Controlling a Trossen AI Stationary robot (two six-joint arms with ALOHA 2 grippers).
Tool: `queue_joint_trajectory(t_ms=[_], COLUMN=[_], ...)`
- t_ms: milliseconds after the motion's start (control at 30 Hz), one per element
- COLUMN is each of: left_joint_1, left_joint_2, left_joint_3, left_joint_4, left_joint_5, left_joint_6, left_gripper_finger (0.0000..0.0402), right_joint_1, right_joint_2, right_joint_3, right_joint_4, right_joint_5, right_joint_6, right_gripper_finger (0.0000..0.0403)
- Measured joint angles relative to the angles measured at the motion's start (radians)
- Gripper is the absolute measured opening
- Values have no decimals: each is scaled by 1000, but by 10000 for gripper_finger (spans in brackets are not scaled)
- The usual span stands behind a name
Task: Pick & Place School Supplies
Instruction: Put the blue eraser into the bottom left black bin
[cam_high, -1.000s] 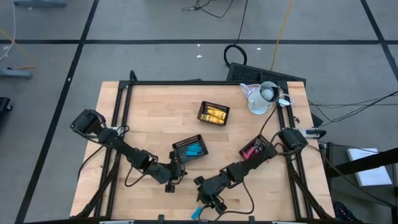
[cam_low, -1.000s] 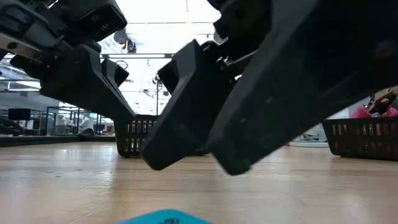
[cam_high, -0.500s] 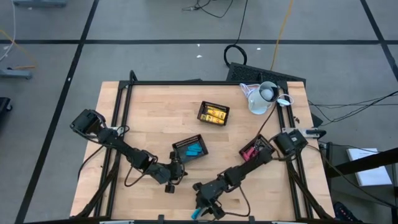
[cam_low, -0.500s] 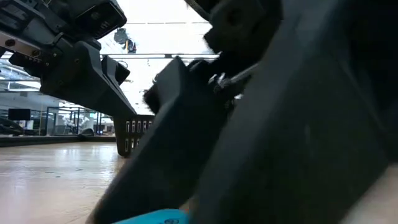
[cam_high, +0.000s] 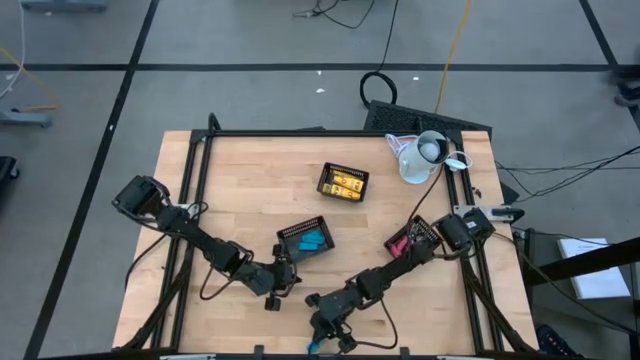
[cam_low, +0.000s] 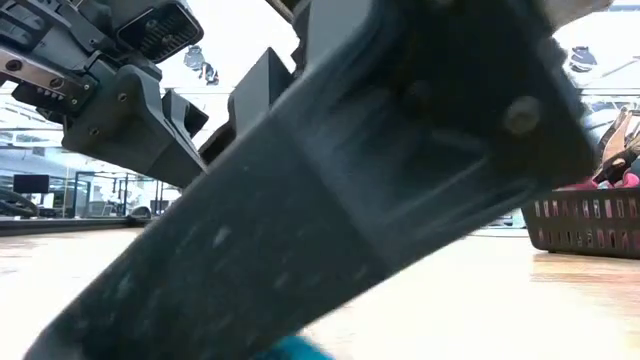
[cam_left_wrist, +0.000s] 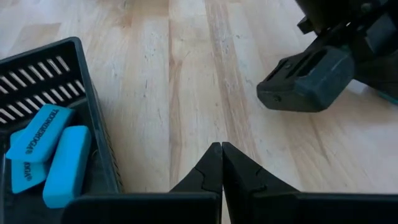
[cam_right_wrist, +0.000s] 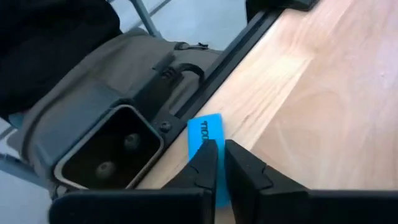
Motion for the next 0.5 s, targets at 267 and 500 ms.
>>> queue_joint_trajectory(t_ms=[267,500], left_joint_1=[0,0], left_joint_2=[0,0], left_joint_3=[0,0], left_joint_4=[-25,-36], left_joint_5=[-6,-19], left_joint_6=[1,-2], left_gripper_finger=[1,1], right_joint_1=[-18,-74], right_joint_2=[-39,-124], right_joint_3=[-2,-7], right_joint_4=[-94,-295], right_joint_5=[64,266], right_joint_6=[-70,-175], right_gripper_finger=[1,1])
